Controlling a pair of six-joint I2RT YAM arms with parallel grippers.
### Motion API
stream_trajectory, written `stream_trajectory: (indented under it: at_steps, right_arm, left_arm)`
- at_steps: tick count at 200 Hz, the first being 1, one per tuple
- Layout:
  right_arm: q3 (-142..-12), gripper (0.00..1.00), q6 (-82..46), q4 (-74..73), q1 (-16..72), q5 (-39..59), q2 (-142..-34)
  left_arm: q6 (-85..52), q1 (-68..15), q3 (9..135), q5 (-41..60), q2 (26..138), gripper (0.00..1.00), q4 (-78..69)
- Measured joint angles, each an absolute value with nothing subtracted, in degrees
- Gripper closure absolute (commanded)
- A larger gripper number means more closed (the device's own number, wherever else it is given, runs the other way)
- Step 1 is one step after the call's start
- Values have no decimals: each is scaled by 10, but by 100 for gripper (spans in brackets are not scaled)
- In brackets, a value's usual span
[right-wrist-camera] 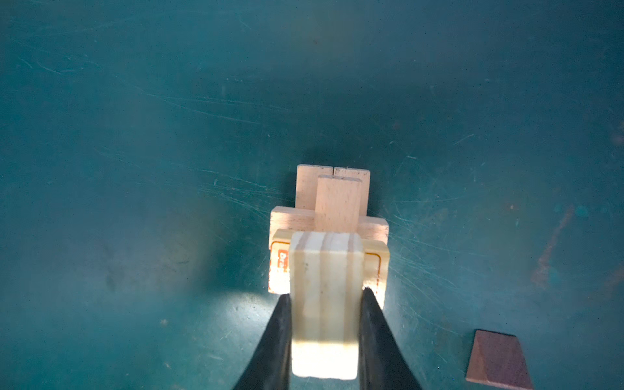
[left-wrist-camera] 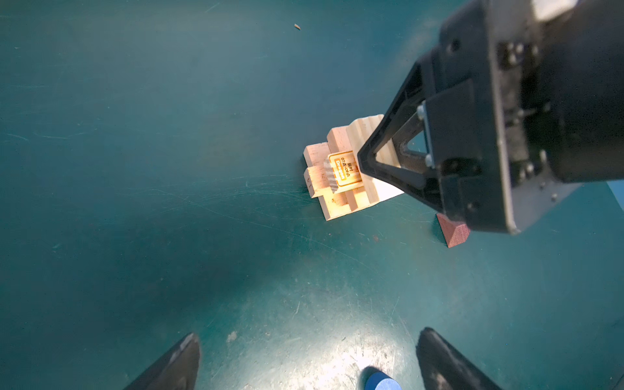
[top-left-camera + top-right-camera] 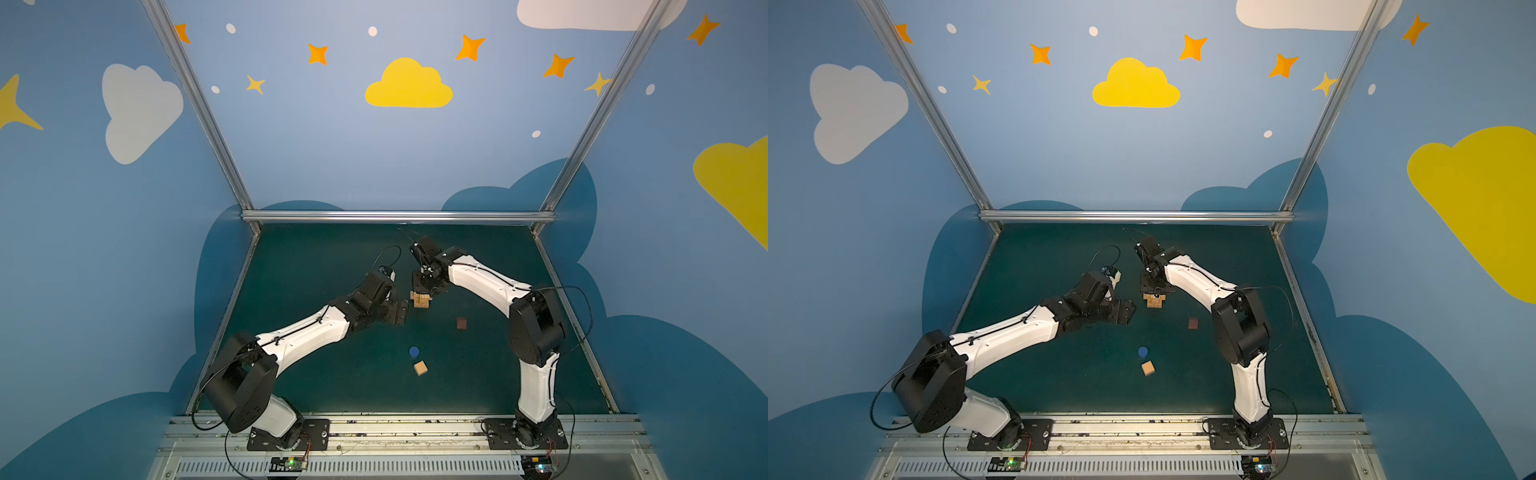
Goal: Build the wood block tower
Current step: 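Lower the pale plank with the right gripper onto the stack beside the printed block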
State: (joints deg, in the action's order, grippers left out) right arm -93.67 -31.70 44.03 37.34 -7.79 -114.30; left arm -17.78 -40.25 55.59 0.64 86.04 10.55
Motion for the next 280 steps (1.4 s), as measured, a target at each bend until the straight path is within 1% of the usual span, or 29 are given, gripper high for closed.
stream_trajectory:
  at_steps: [20, 37, 70, 93, 107, 168, 209, 242, 280]
  right_arm:
    - [-937, 100, -317, 442, 372, -78, -1146]
    - [-939, 97, -317, 444, 372, -78, -1148]
    - [-942, 94, -317, 448, 372, -78, -1149]
    - [-948, 89, -317, 449, 372, -78, -1151]
    - [-948, 85, -317, 449, 371, -78, -1152]
    - [-954, 81, -317, 455, 370, -76, -1160]
    - [-957, 74, -318, 459, 368, -76, -1163]
    - [-960, 73, -318, 462, 368, -76, -1164]
    - [-965, 67, -320, 465, 368, -75, -1166]
  left_arm:
    - [-178, -402, 556, 6, 860, 1, 105]
    - [-178, -402, 556, 6, 860, 1, 105]
    - [-178, -402, 556, 5, 860, 1, 105]
    - [-177, -402, 556, 3, 860, 1, 105]
    - [-177, -402, 556, 2, 860, 1, 105]
    - [-176, -402, 556, 0, 859, 1, 106]
    - [-176, -402, 556, -2, 857, 1, 106]
    - [-176, -402, 556, -4, 857, 1, 105]
    - [-176, -402, 556, -4, 856, 1, 105]
